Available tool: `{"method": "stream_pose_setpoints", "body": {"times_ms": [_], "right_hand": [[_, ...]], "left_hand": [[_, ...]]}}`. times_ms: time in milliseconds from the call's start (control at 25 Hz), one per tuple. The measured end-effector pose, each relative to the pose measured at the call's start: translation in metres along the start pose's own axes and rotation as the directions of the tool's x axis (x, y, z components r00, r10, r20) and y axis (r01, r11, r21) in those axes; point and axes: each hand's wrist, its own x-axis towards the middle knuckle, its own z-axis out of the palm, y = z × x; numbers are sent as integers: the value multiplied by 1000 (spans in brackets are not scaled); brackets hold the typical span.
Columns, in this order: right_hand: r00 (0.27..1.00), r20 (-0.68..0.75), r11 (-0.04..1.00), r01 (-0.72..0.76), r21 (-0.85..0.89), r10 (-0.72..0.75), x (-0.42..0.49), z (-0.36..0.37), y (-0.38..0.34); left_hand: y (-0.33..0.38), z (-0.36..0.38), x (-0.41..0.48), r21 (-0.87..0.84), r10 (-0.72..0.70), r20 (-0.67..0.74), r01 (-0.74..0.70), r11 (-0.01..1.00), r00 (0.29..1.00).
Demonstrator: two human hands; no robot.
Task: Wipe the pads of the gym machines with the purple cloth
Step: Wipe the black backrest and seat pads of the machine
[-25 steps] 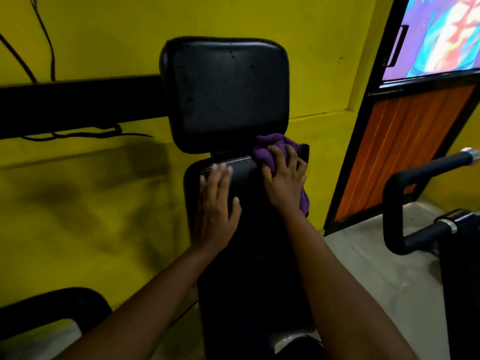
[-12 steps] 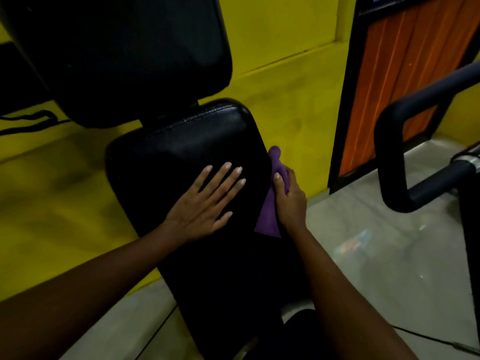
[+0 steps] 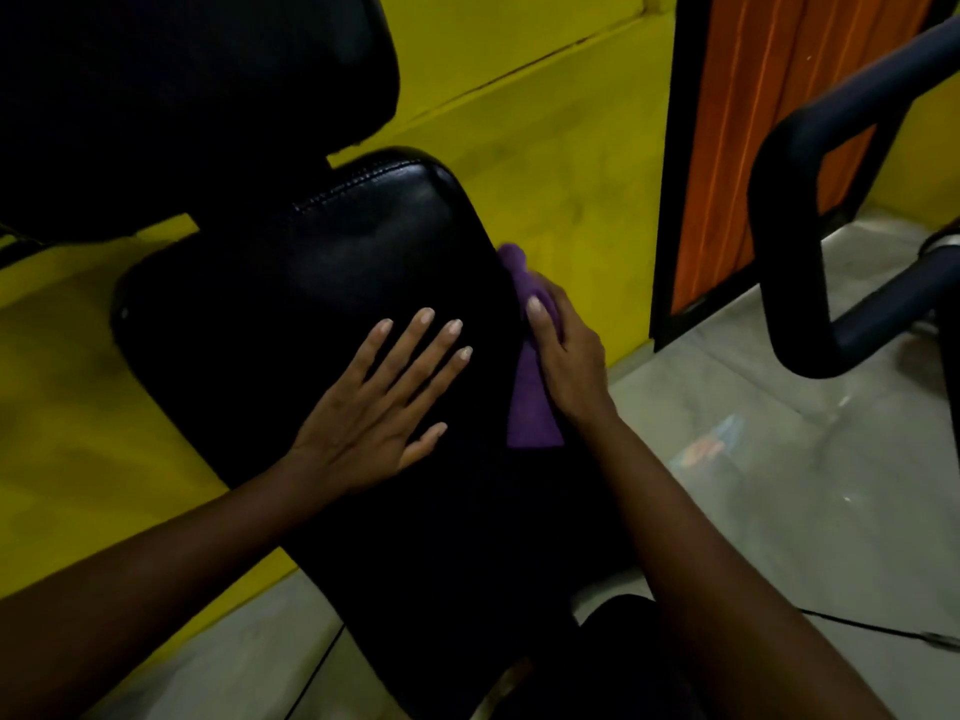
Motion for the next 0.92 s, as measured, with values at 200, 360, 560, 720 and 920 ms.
{"method": "stream_pose_setpoints", "body": {"times_ms": [200, 360, 560, 720, 920], "right_hand": [[985, -38, 983, -170, -69, 168, -43, -4, 48], [943, -110, 927, -330, -175, 315, -91, -22, 115], [828, -94, 829, -558, -36, 553, -132, -47, 154], [890, -46, 889, -455, -59, 453, -105, -47, 127], [896, -3, 895, -444, 40, 444, -98, -41, 133]], "left_hand": [[51, 8, 15, -145, -9, -35, 4, 989, 999], [116, 32, 12, -161, 195, -13, -195, 968, 981], [123, 43, 9, -65, 211, -22, -212, 975, 977], [130, 43, 9, -83, 174, -40, -176, 981, 984], [167, 47, 8, -172, 167, -17, -168, 971, 986]]}}
